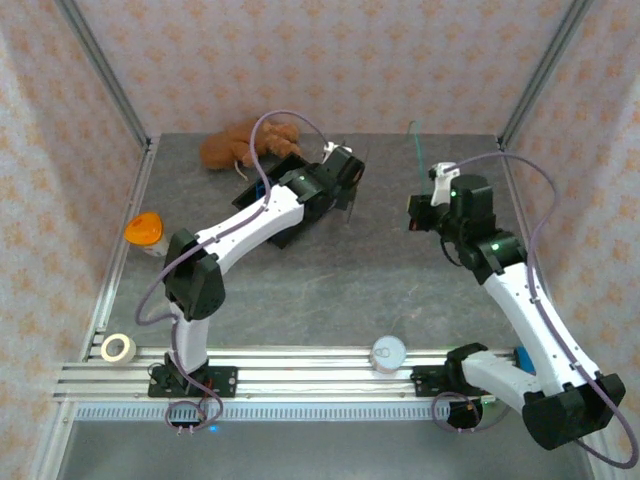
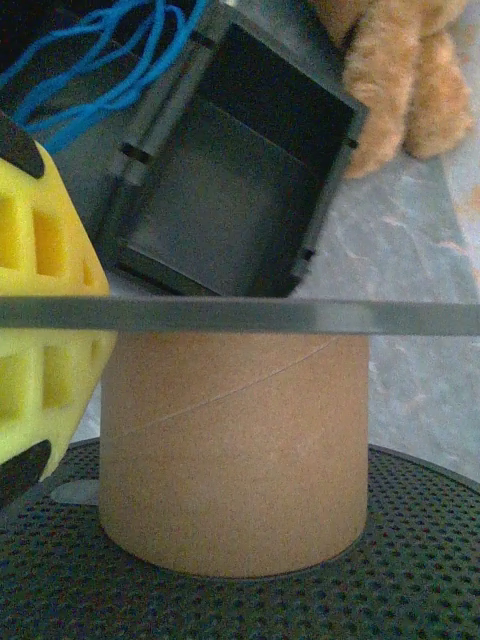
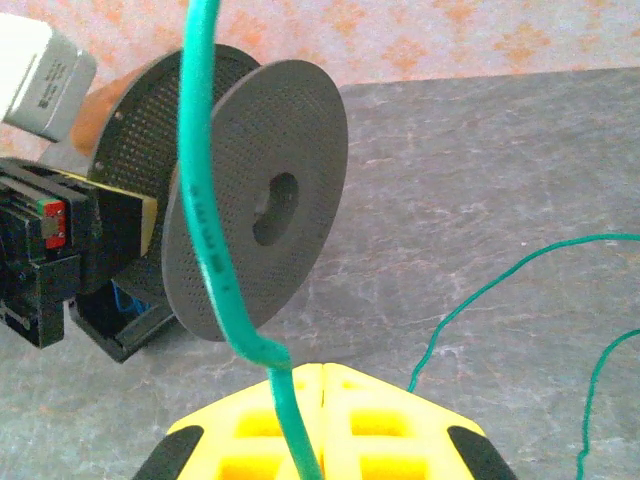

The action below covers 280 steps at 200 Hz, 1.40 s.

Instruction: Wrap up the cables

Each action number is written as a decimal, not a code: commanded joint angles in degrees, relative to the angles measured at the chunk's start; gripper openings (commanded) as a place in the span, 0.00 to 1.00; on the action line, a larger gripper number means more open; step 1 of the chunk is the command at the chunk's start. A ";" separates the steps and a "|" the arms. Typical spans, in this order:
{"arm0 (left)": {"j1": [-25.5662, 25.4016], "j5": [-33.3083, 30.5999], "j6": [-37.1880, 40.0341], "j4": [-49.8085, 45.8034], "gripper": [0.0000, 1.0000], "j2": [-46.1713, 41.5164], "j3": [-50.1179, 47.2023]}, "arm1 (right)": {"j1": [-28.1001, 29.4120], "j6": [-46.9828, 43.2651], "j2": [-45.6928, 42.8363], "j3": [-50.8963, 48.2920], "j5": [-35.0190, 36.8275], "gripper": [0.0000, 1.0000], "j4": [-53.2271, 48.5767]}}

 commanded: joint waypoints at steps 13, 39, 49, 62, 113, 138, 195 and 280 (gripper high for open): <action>-0.31 -0.41 -2.71 1.37 0.00 -3.35 -6.40 | 5.09 -12.17 -4.45 -7.85 3.15 0.00 8.90; -0.32 1.89 -4.67 1.53 0.08 -3.12 -7.69 | 7.24 -16.63 -3.99 -8.91 3.17 0.00 7.53; -0.29 2.32 -5.10 1.25 0.16 -3.09 -7.70 | 8.10 -17.48 -4.18 -9.93 4.10 0.00 8.40; -0.30 2.47 -5.41 0.59 0.18 -3.58 -7.68 | 8.79 -18.90 -4.69 -10.85 4.40 0.00 9.39; -0.21 3.62 -6.11 0.01 0.52 -11.55 -10.31 | 8.94 -20.47 -4.47 -12.04 6.08 0.00 10.51; 0.75 5.47 -7.00 -0.10 0.62 -16.33 -12.25 | 9.25 -21.09 -3.84 -12.85 4.47 0.00 11.71; 6.05 11.44 -11.55 -2.46 0.99 -28.09 -17.19 | 13.31 -37.21 -1.74 -15.51 7.29 0.00 14.13; 5.99 18.33 -8.85 -12.43 0.99 -18.67 -3.64 | 13.56 -65.19 1.08 -23.59 16.82 0.00 32.57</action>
